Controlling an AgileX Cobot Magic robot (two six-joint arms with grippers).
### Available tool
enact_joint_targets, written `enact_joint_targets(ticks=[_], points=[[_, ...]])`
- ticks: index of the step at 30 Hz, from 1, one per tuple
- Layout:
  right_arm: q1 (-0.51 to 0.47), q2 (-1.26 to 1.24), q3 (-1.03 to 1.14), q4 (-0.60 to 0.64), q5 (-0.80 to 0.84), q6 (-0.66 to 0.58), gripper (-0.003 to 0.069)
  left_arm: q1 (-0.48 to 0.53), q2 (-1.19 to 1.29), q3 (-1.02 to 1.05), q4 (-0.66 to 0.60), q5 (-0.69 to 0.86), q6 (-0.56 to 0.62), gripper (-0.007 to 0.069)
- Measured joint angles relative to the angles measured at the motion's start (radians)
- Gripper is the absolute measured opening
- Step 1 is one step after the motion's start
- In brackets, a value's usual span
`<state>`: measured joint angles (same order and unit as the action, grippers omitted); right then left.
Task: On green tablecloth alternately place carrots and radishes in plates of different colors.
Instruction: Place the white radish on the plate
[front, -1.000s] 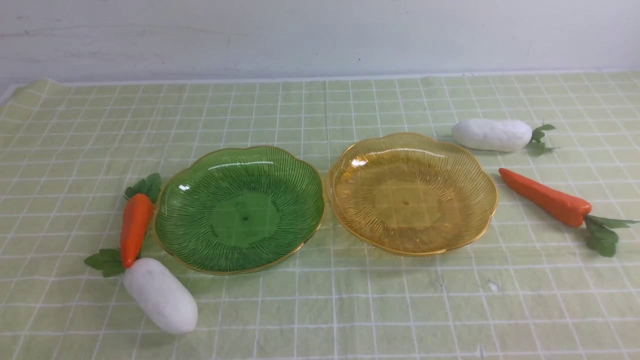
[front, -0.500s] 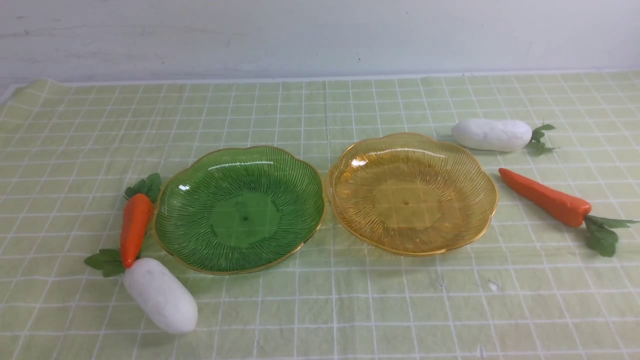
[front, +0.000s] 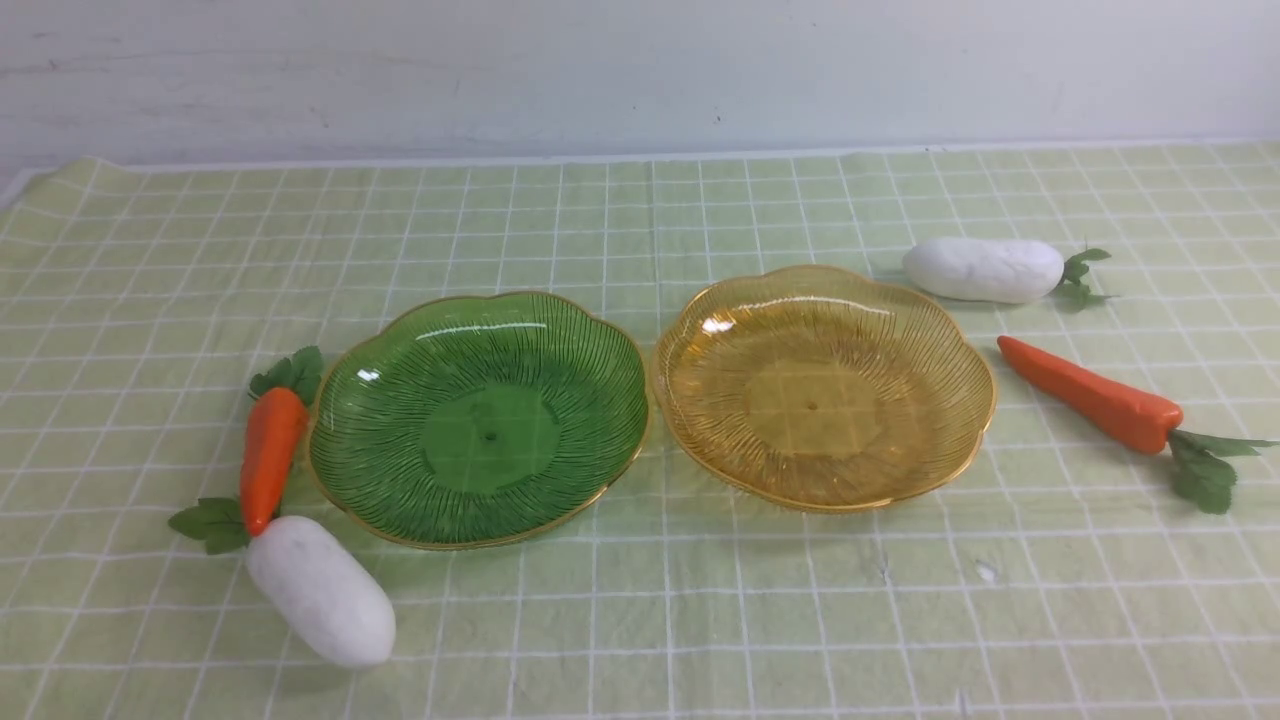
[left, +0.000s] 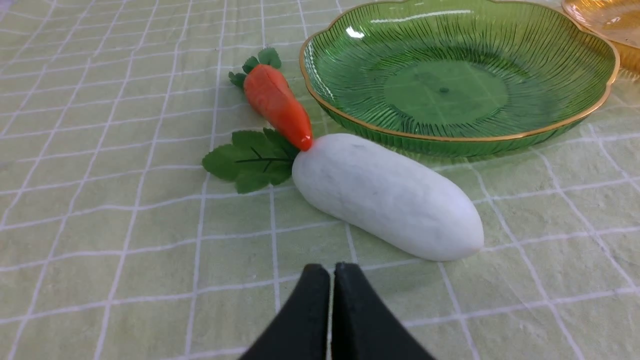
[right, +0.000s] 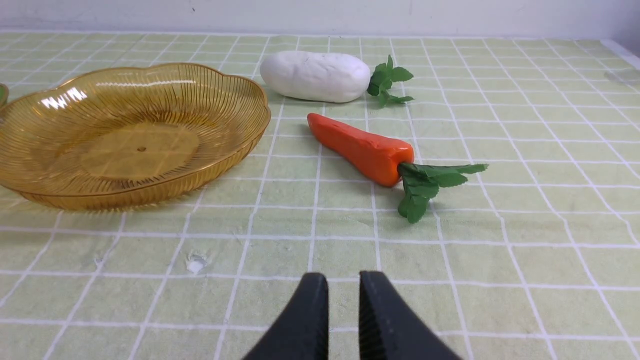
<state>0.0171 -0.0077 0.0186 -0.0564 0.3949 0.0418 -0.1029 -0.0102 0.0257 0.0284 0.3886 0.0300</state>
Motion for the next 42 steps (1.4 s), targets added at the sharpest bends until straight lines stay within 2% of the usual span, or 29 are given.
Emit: enact_joint_targets(ticks=[14, 18, 20, 21, 24, 26, 29, 35, 42], points=[[0.0, 0.0, 0.0, 0.0, -0.001, 0.0, 0.0086, 0.0, 0.0, 0.0, -0.001, -0.004, -0.002, -0.0008], [0.0, 0.0, 0.001, 0.009, -0.009, 0.013, 0.0086, 0.0, 0.0, 0.002, -0.075, -0.053, -0.059, -0.0008], [0.0, 0.0, 0.007, 0.175, -0.04, 0.127, 0.0086, 0.0, 0.0, 0.002, -0.314, -0.122, -0.235, -0.0008], [0.0, 0.0, 0.008, 0.192, -0.044, 0.138, 0.0086, 0.0, 0.0, 0.002, -0.359, -0.129, -0.266, -0.0008], [0.0, 0.0, 0.011, 0.473, -0.119, 0.286, 0.0086, 0.0, 0.0, 0.002, -0.732, -0.145, -0.5, -0.0008], [0.0, 0.0, 0.011, 0.59, -0.156, 0.317, 0.0086, 0.0, 0.0, 0.003, -0.887, -0.161, -0.55, -0.0008], [0.0, 0.0, 0.011, 0.65, -0.166, 0.324, 0.0086, 0.0, 0.0, 0.003, -0.957, -0.179, -0.507, -0.0008], [0.0, 0.0, 0.011, 0.652, -0.153, 0.315, 0.0086, 0.0, 0.0, 0.003, -0.995, -0.195, -0.308, -0.0008], [0.0, 0.0, -0.004, 0.635, -0.149, 0.234, 0.0086, 0.0, 0.0, 0.003, -1.141, -0.317, -0.257, -0.0008]])
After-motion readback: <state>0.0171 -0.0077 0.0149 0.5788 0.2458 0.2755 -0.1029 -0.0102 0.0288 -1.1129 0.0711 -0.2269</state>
